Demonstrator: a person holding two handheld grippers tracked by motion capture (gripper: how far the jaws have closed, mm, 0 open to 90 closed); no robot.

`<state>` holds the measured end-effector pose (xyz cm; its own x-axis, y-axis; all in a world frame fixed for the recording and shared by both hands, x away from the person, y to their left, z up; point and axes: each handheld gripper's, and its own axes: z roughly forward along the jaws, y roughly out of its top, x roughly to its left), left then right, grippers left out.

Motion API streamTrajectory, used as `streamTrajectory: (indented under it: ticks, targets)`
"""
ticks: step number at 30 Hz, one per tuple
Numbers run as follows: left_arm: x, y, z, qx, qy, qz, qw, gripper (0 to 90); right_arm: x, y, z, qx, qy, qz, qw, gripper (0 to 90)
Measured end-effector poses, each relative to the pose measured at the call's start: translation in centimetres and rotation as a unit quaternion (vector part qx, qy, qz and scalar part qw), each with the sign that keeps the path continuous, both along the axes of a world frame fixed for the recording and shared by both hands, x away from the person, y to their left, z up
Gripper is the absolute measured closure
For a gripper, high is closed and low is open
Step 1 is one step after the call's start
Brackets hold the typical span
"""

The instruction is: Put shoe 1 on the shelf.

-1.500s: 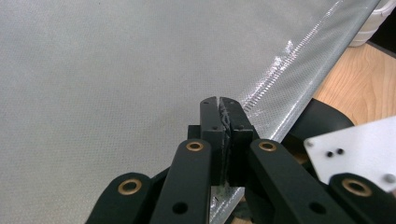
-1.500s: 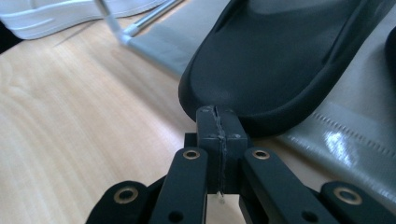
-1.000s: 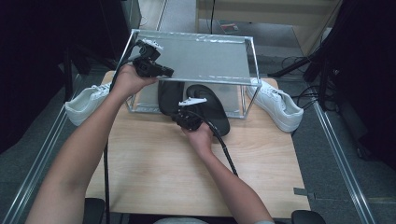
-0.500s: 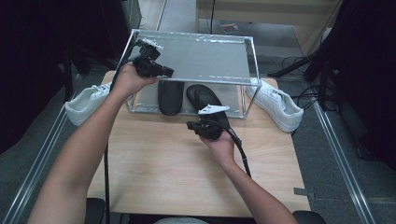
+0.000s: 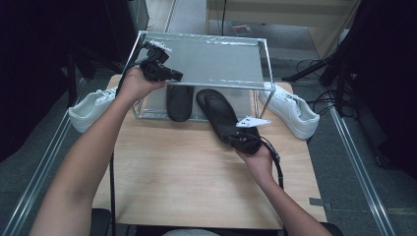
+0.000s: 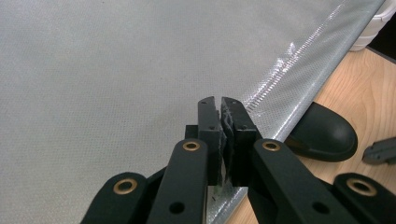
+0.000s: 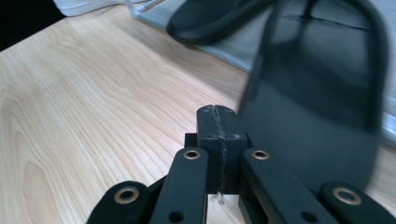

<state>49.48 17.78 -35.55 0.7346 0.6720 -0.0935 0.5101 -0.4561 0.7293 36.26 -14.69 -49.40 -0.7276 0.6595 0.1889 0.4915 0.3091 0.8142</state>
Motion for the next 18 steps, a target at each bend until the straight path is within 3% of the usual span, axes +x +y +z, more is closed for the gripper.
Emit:
streamTrajectory:
  ticks: [9, 18]
  targets:
    - [0.0, 0.0, 0.0, 0.000, 0.000, -0.001, 1.0000, 87.3, -0.5, -3.5, -0.5, -0.012, -0.008, -0.024, 0.9996, 90.0]
    - [0.0, 0.1, -0.1, -0.004, 0.001, 0.001, 1.0000, 87.1, 0.0, -5.6, -1.9, -0.036, 0.016, -0.044, 0.9983, 90.0]
